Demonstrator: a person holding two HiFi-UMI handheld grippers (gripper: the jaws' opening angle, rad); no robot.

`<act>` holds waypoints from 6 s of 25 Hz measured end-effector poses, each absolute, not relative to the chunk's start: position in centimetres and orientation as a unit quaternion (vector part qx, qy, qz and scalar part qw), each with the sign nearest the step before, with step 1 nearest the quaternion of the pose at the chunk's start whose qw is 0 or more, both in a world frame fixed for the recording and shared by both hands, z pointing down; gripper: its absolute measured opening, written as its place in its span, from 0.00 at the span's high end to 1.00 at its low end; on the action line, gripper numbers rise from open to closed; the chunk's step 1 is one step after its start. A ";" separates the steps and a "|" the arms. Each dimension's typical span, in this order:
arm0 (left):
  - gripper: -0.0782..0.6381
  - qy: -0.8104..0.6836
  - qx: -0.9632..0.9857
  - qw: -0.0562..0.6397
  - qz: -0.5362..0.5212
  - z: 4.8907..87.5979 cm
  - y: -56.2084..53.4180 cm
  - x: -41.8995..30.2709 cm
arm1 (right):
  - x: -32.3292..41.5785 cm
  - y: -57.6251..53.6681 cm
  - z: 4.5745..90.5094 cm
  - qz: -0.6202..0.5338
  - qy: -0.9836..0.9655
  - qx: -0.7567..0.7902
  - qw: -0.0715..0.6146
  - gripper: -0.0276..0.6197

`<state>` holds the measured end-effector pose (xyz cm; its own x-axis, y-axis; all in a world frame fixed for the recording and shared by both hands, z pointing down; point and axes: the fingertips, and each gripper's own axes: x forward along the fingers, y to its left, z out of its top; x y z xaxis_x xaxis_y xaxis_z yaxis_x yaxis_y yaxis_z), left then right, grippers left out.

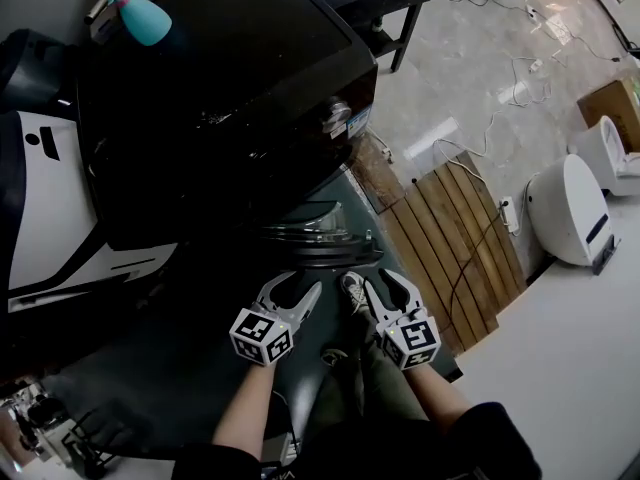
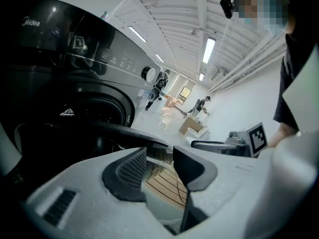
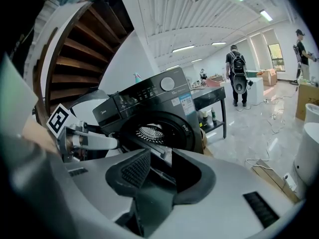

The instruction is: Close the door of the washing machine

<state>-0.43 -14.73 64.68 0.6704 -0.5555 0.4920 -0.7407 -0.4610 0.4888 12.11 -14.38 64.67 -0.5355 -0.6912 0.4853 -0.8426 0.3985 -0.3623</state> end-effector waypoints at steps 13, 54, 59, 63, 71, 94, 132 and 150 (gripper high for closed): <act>0.81 -0.412 0.842 0.318 0.138 65.2 -20.5 -1.2 | 11.0 -20.7 67.7 0.304 -0.805 0.490 0.138 0.95; 0.87 -0.690 0.656 0.284 0.111 65.6 -25.2 -16.4 | 5.5 -36.8 69.1 0.300 -0.817 0.482 0.101 0.96; 0.87 -0.694 0.652 0.282 0.114 65.8 -25.5 -16.8 | 5.3 -37.2 69.3 0.302 -0.817 0.482 0.098 0.95; 0.87 -0.700 0.646 0.286 0.107 65.8 -25.6 -16.9 | 5.1 -37.5 69.3 0.311 -0.817 0.477 0.090 0.95; 0.87 -0.705 0.640 0.290 0.097 65.9 -25.6 -16.9 | 5.1 -37.6 69.3 0.318 -0.814 0.476 0.097 0.95; 0.87 -0.692 0.658 0.280 0.101 66.1 -26.0 -16.9 | 4.7 -38.3 69.1 0.305 -0.822 0.474 0.080 0.95; 0.73 -0.568 0.799 0.184 0.075 46.4 1.3 -8.7 | 7.0 -4.8 45.9 0.174 -0.898 0.400 0.056 0.95; 0.73 -0.554 0.818 0.140 0.066 40.2 15.3 -8.8 | 6.3 9.0 37.6 0.123 -0.917 0.378 0.030 0.94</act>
<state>-8.76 15.27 40.24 0.3782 -0.8877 0.2625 -0.9245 -0.3478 0.1557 6.33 8.96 37.61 -0.7125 -0.6859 0.1479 -0.7006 0.6838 -0.2039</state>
